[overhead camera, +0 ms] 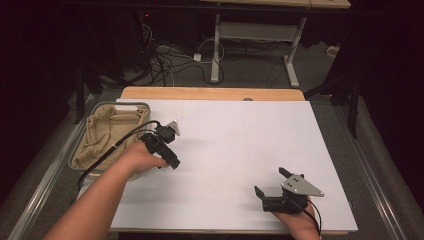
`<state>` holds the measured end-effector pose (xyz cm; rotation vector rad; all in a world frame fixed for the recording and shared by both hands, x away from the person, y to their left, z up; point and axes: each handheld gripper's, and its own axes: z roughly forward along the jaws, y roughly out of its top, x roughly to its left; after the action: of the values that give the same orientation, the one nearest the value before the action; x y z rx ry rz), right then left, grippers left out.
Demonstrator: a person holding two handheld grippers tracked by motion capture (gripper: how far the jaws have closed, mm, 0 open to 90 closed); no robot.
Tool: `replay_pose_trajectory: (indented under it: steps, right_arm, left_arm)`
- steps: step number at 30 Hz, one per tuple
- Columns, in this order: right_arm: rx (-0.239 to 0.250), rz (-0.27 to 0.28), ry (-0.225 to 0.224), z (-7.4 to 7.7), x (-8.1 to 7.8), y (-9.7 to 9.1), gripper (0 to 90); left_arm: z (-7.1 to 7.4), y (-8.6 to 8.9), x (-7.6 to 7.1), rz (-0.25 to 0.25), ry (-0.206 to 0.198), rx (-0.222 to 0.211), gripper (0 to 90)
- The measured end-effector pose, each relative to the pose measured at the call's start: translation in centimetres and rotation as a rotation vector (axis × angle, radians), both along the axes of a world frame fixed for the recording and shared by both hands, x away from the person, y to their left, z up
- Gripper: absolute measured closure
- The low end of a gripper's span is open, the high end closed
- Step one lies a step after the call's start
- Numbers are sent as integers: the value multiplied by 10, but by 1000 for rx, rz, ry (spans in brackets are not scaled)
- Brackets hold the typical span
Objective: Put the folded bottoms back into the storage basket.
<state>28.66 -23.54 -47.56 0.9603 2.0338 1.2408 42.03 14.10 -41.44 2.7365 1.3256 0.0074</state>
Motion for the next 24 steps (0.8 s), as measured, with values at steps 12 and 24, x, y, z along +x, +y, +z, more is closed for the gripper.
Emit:
replay_pose_trajectory:
  steps: [12, 24]
  right_arm:
    - [11, 7, -7, 1, -3, 0, 5]
    - [25, 5, -24, 1, -4, 3, 5]
  left_arm:
    - [-37, -8, -17, -9, -134, -130, 17]
    - [-61, 15, -50, -11, -437, -470, 17]
